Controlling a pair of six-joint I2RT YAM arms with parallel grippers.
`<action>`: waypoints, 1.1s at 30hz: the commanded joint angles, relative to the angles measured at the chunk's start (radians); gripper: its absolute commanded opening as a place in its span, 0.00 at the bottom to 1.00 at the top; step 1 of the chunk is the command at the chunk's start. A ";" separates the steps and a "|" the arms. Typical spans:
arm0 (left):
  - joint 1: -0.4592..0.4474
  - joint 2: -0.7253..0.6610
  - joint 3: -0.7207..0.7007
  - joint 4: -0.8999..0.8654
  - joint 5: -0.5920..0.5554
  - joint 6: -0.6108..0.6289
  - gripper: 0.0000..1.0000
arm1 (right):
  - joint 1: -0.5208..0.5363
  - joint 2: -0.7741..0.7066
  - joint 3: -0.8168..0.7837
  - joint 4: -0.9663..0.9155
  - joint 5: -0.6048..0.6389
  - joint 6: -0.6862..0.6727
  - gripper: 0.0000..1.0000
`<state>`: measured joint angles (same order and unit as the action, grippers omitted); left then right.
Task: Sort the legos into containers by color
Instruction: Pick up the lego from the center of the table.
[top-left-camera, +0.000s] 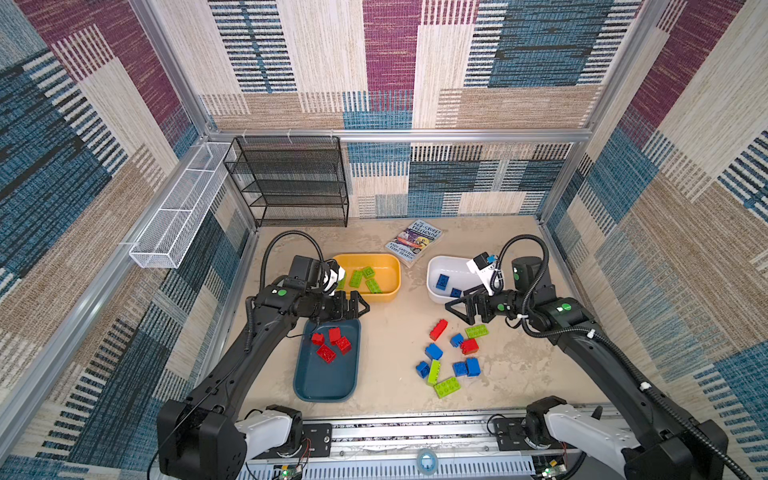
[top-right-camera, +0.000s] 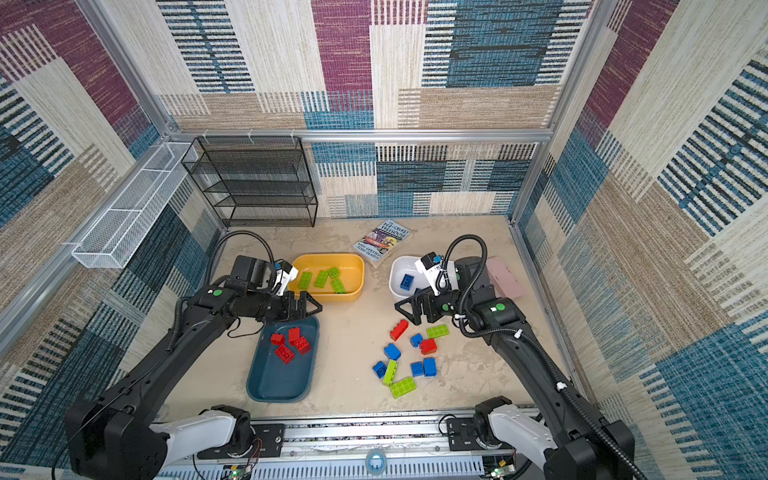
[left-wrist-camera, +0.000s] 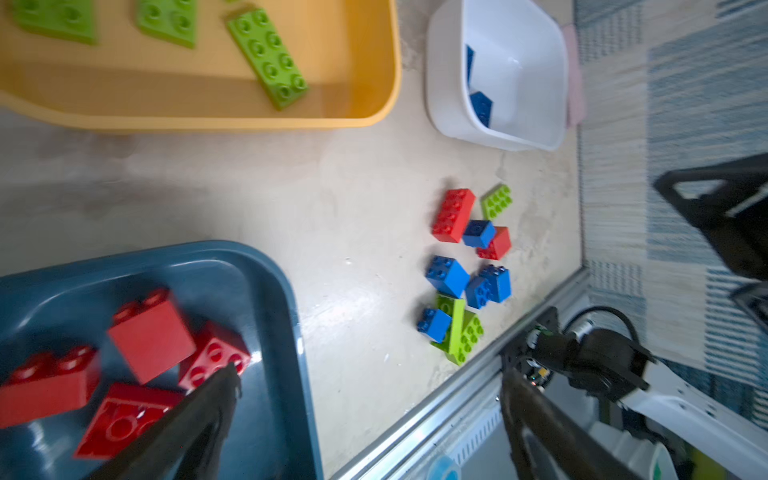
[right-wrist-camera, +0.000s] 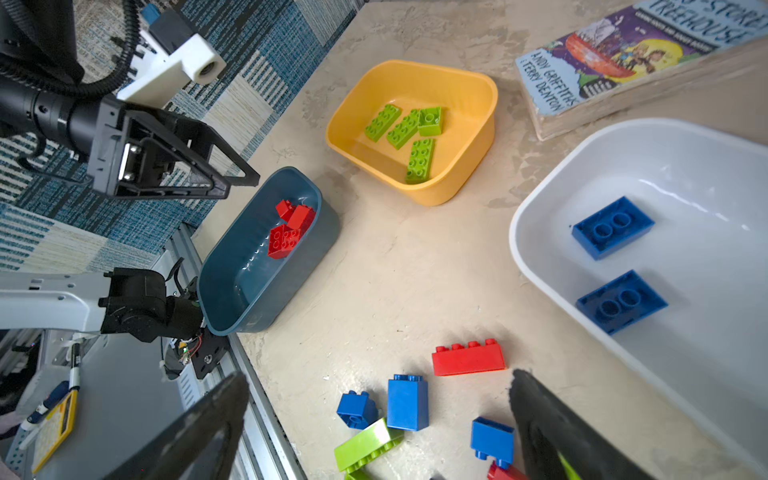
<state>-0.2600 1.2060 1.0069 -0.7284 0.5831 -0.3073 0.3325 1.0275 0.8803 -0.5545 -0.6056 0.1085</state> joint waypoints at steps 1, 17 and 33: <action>0.013 -0.015 -0.030 0.129 0.170 0.047 1.00 | 0.039 -0.015 -0.024 0.036 0.164 0.241 0.99; 0.110 -0.027 -0.127 0.284 0.338 0.001 1.00 | 0.343 0.181 -0.052 0.004 0.557 0.899 0.98; 0.114 -0.017 -0.174 0.322 0.348 -0.020 0.99 | 0.365 0.553 0.079 0.021 0.660 0.969 0.70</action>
<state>-0.1463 1.1851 0.8345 -0.4206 0.9192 -0.3305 0.6964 1.5444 0.9401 -0.5667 0.0292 1.0649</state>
